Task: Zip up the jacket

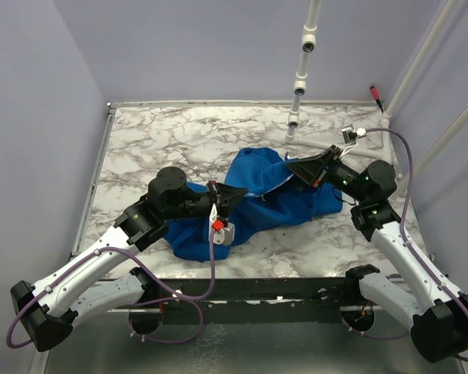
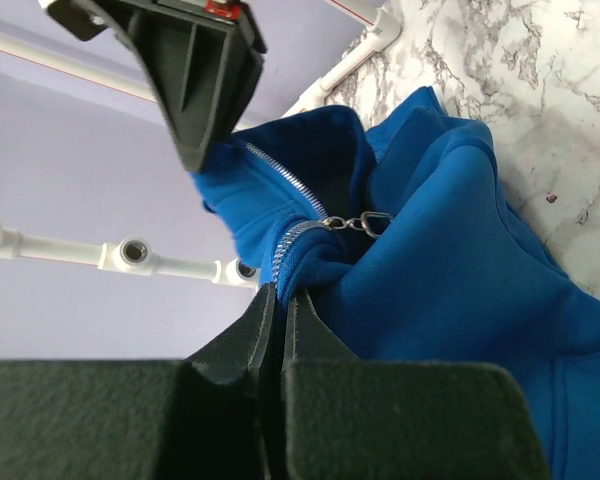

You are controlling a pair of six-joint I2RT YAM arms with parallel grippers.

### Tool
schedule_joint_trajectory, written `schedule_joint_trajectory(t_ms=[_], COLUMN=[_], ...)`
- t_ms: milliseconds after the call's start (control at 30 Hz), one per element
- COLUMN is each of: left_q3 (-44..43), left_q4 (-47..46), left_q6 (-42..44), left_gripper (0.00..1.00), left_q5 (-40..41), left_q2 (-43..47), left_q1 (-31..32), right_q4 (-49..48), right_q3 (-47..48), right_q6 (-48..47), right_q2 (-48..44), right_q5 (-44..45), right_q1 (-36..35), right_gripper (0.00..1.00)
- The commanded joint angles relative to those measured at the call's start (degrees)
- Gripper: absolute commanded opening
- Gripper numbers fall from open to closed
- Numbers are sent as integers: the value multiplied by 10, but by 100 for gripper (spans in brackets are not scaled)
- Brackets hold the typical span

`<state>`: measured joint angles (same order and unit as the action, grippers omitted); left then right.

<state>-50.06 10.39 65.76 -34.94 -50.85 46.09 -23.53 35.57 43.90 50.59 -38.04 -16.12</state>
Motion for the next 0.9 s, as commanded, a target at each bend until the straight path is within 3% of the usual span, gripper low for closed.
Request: schedule_joint_trajectory(t_ms=[0, 267, 300, 367, 467, 633, 867], left_q3=[10, 21, 23, 27, 35, 62, 92], left_q4=[-15, -14, -15, -15, -14, -31, -62], left_q6=[14, 14, 14, 11, -10, -75, -158], left_gripper=[0, 0, 0, 0, 0, 0, 0], left_q5=[-19, -13, -13, -10, -2, 8, 9], left_q2=[15, 19, 19, 20, 23, 38, 53], left_q1=[-2, -3, -4, -6, -16, -39, -60], right_q4=[-54, -108, -97, -51, 90, 236, 539], right_q3=[41, 104, 124, 160, 201, 185, 238], right_q6=[-15, -3, -6, -25, -77, -136, -218], right_q2=[52, 176, 196, 233, 250, 162, 32], right_q5=[-34, -52, -59, -75, -53, 48, 266], right_q1=[3, 15, 16, 18, 24, 24, 24], right_gripper=[17, 13, 20, 46, 76, 97, 100])
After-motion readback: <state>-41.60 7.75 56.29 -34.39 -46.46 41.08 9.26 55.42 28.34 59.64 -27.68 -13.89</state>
